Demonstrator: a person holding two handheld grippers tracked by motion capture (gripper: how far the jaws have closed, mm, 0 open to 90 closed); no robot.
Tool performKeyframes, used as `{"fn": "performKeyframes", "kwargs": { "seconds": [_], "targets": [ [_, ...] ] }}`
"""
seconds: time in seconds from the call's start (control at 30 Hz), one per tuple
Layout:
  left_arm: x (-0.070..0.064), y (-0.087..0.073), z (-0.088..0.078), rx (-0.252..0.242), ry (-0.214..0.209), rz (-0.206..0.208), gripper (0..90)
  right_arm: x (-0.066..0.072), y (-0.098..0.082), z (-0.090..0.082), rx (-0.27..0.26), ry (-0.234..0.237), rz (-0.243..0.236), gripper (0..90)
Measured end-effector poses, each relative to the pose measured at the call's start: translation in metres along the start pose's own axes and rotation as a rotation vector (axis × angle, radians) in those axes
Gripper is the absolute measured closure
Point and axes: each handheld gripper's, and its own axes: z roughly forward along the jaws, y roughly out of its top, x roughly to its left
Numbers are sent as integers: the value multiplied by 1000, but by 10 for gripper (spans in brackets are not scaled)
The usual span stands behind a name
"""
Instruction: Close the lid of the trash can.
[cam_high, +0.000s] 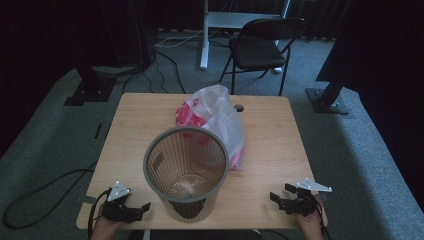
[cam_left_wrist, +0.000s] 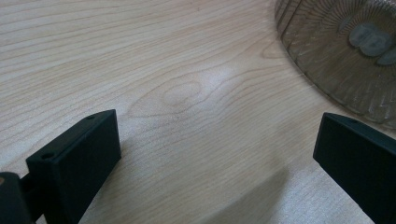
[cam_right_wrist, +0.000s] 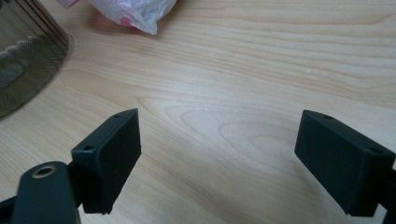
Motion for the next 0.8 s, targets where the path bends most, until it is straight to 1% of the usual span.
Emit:
{"fn": "performKeyframes", "kwargs": {
  "seconds": [0.17, 0.27, 0.33, 0.43, 0.53, 0.6, 0.7, 0.8],
  "targets": [
    [0, 0, 0, 2, 0, 2, 9, -1, -6, -5, -5, -15, -6, 138],
    [0, 0, 0, 3, 1, 2, 9, -2, -9, -9, -16, -29, -3, 138],
    [0, 0, 0, 1, 1, 1, 9, -2, -11, -10, -34, -34, 3, 138],
    [0, 0, 0, 0, -1, -1, 9, -1, -13, -11, -43, -47, -7, 138],
    [0, 0, 0, 1, -2, 0, 9, 0, -13, -10, -38, -59, -18, 139],
    [0, 0, 0, 1, -4, 0, 9, 0, -13, -10, -42, -61, -19, 139],
    [0, 0, 0, 0, -5, -1, 9, -2, -13, -10, -50, -53, -4, 139],
    [0, 0, 0, 2, -5, 1, 9, -1, -14, -10, -49, -58, -15, 139]
  ]
}}
